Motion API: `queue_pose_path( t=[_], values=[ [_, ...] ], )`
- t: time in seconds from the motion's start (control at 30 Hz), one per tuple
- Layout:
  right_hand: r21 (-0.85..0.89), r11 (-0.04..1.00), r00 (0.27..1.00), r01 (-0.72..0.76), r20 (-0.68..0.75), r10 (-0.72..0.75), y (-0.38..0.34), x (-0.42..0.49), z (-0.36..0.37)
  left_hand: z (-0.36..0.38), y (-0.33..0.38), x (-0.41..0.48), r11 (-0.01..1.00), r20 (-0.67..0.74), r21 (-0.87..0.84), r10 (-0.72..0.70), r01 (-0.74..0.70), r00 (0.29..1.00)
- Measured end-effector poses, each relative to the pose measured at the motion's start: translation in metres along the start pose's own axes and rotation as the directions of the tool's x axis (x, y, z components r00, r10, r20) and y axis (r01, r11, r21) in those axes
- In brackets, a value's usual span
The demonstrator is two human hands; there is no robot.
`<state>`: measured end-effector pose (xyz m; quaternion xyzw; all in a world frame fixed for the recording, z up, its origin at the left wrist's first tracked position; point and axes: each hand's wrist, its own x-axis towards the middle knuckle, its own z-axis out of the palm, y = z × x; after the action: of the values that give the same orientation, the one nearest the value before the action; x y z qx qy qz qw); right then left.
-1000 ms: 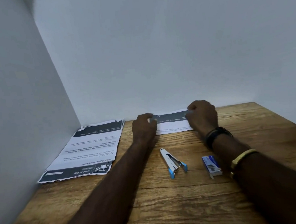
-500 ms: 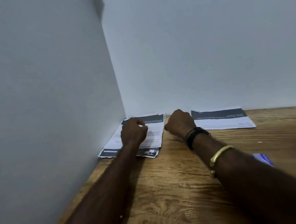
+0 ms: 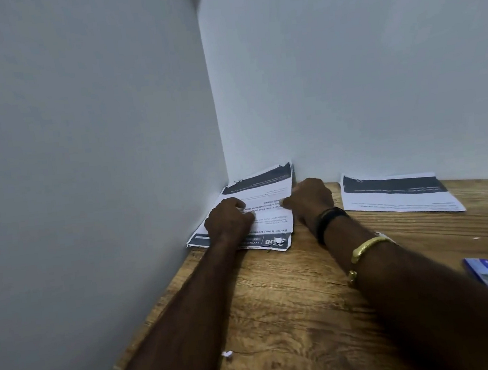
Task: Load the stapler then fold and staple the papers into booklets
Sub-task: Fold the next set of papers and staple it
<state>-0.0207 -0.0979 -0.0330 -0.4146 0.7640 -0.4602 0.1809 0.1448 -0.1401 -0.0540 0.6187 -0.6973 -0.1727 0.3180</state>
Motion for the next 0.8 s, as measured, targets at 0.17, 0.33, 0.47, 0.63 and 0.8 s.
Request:
queue_pose_path(
  t=[0.17,0.33,0.47,0.63,0.8],
  values=[
    [0.018,0.992,0.992,0.122,-0.044,-0.121,0.012,0.003,-0.004,-0.001,0.000,-0.002,0.998,-0.063,-0.047,0.027,-0.030,0.998],
    [-0.041,0.977,0.975,0.208,-0.069,-0.211,0.009,-0.004,-0.012,-0.005,0.007,-0.011,0.990,-0.161,-0.114,0.067,-0.086,0.985],
    [0.004,0.952,0.937,0.307,-0.178,-0.301,0.001,-0.013,-0.028,-0.011,0.014,-0.014,0.973,-0.313,-0.195,0.054,-0.120,0.948],
    [0.211,0.847,0.864,0.488,-0.257,-0.433,-0.001,-0.030,-0.061,-0.011,0.030,-0.021,0.871,-0.188,-0.490,-0.147,0.037,0.971],
    [0.140,0.815,0.812,0.562,-0.282,-0.511,0.015,-0.041,-0.097,-0.008,0.057,-0.033,0.233,0.336,-0.889,-0.251,0.393,0.908]
  ],
)
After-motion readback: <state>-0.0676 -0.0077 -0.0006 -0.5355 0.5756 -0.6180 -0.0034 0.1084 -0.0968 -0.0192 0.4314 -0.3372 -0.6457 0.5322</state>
